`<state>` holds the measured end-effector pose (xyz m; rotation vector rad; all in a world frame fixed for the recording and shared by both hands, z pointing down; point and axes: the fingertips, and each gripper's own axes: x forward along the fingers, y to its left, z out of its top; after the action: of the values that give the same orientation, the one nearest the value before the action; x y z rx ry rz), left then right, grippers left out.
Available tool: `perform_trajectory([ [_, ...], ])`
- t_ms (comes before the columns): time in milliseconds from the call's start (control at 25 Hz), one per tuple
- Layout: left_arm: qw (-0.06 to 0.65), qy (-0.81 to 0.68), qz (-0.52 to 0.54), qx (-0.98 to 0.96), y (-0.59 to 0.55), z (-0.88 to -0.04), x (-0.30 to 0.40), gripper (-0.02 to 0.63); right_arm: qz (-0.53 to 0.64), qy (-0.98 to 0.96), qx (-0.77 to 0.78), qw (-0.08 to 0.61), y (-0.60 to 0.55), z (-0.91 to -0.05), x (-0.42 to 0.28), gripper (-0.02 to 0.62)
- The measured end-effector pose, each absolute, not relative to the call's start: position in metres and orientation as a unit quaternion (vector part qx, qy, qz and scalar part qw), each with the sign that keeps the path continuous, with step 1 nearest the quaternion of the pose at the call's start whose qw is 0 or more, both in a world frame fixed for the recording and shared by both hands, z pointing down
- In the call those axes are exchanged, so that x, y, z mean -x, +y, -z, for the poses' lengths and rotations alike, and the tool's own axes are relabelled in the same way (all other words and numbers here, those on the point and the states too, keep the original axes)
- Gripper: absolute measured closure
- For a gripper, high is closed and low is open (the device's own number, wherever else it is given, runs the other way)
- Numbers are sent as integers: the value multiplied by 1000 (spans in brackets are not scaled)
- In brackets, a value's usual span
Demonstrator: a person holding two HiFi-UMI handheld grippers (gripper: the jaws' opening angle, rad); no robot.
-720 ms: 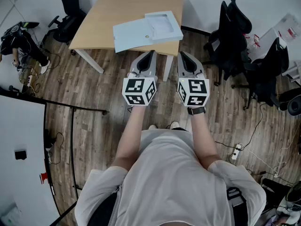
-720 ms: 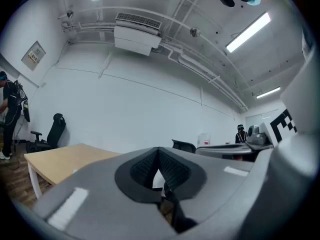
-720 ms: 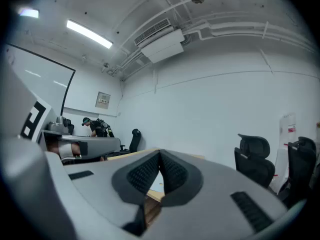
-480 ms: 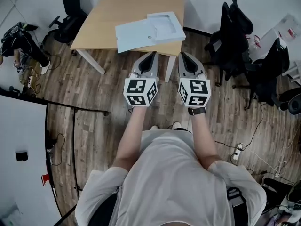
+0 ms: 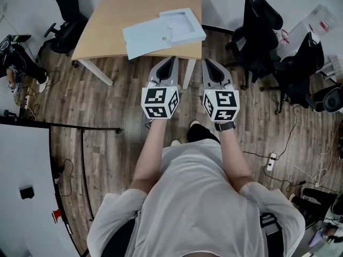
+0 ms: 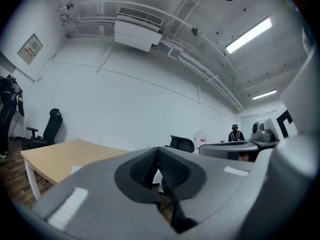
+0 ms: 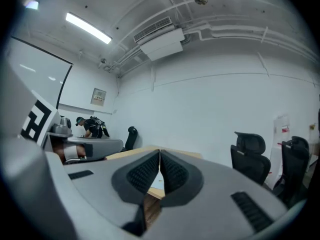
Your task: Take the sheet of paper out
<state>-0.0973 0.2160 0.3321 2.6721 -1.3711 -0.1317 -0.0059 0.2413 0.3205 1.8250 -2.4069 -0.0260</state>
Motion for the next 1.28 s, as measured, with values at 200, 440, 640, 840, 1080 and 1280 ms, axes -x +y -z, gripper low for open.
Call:
perform_trajectory([
  [200, 77, -459, 34, -884, 194, -348, 87, 597, -8, -793, -606, 60, 211, -332, -6, 583],
  [440, 71, -491, 21, -868, 124, -358, 90, 597, -19, -830, -555, 46, 126, -352, 9, 583],
  [640, 71, -514, 23, -854, 43, -349, 89, 595, 1, -854, -519, 24, 44, -336, 7, 583],
  [840, 74, -532, 26, -843, -28, -347, 74, 595, 11, -865, -501, 35, -30, -335, -17, 583],
  [1080, 82, -541, -1, -837, -92, -371, 41, 595, -24, -865, -501, 35, -98, -362, -60, 583],
  [1280, 95, -553, -43, -826, -120, -397, 39, 595, -49, -866, -495, 49, -131, -384, -66, 583],
])
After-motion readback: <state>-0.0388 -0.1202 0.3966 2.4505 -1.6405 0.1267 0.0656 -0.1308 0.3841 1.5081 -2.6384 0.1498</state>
